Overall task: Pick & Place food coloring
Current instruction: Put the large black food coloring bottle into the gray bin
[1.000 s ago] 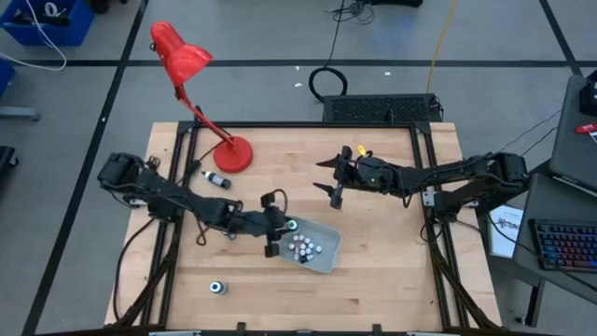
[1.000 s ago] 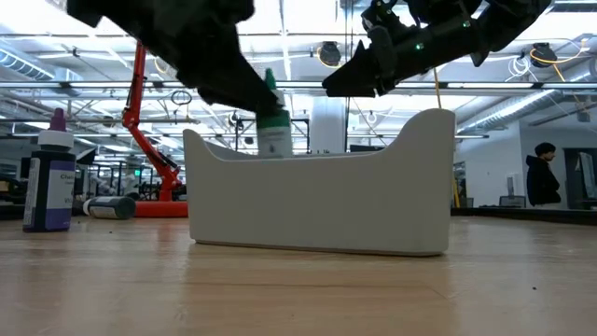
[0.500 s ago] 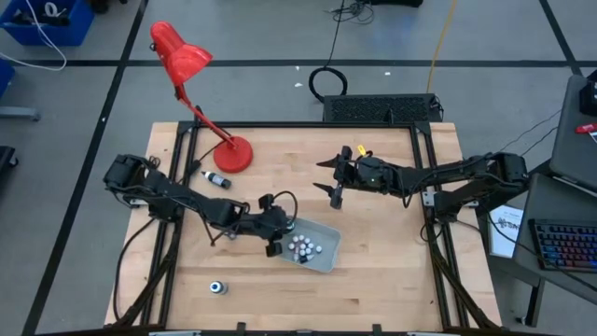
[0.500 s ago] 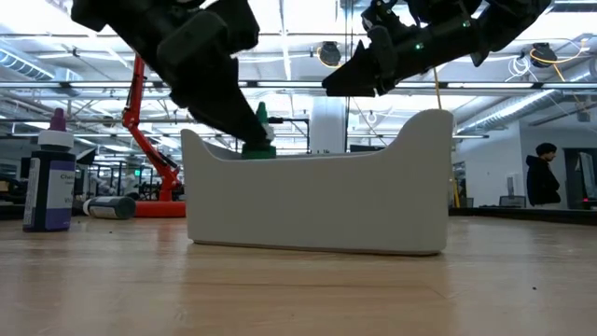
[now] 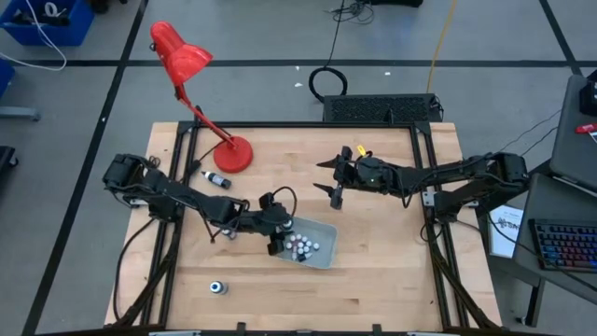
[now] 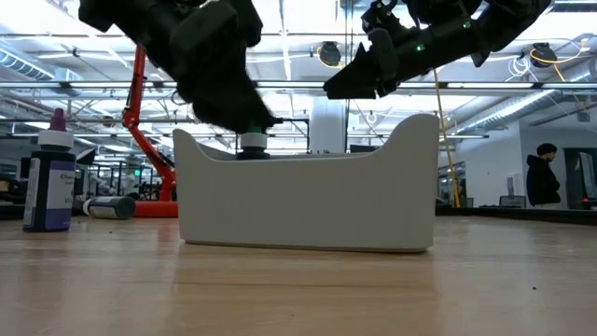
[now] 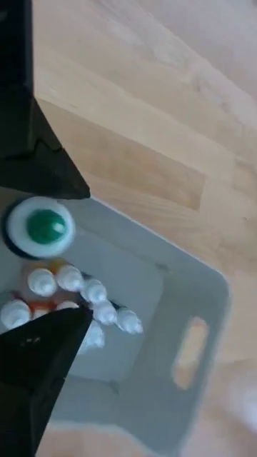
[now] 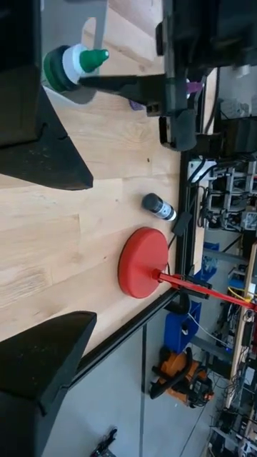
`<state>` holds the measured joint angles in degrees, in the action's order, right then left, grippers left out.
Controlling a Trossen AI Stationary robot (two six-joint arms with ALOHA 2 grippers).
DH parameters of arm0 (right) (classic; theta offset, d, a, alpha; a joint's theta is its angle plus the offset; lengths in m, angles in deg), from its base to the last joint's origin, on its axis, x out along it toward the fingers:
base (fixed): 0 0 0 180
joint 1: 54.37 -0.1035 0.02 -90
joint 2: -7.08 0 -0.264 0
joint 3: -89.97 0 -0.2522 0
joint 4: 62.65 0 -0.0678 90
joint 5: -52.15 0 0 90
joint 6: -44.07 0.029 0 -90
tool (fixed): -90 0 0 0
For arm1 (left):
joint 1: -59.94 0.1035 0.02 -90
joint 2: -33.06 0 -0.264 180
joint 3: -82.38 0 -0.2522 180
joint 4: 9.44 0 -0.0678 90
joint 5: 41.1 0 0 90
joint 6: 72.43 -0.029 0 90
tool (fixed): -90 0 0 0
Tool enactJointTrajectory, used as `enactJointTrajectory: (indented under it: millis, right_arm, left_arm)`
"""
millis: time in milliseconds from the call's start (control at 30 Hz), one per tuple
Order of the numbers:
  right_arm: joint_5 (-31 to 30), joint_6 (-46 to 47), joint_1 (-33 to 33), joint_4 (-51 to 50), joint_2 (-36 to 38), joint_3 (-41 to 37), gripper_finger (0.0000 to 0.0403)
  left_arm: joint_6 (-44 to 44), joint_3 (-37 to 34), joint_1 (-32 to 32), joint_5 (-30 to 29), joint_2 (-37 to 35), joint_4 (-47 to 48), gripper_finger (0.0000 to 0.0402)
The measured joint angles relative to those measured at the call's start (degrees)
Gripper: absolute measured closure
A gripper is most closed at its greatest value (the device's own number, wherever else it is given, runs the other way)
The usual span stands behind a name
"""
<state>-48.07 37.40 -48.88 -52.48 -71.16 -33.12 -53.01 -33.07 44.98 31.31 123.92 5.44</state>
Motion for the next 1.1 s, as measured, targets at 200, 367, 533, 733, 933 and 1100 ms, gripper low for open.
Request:
enactJointTrajectory:
  millis: [200, 367, 533, 733, 933, 1100]
  right_arm:
    - [0.0, 0.0, 0.0, 1.8, 0.0, 0.0, 0.0126]
    - [2.1, 0.1, 0.0, 5.9, -0.2, 0.0, 0.0126]
    - [3.3, 0.4, 0.0, 4.3, -0.2, 0.0, 0.0126]
    - [3.0, 0.5, 0.0, 2.8, -0.2, 0.0, 0.0126]
    - [3.0, 0.2, 0.0, 2.8, -0.2, 0.0, 0.0126]
    - [3.0, 0.0, 0.0, 2.6, -0.2, 0.0, 0.0126]
  left_arm:
    - [-1.6, 0.0, -0.1, 1.7, -6.0, 2.0, 0.0121]
    - [-2.1, 0.0, -1.7, -0.7, -14.3, 10.9, 0.0125]
    - [6.9, 0.0, -3.2, -11.2, -21.7, 31.1, 0.0138]
    - [33.5, 0.0, 2.2, -14.1, -28.8, 52.2, 0.0157]
    - [52.7, 0.0, 11.7, -9.2, -27.7, 66.8, 0.0175]
    - [54.7, 0.0, 21.7, -2.4, -23.9, 70.4, 0.019]
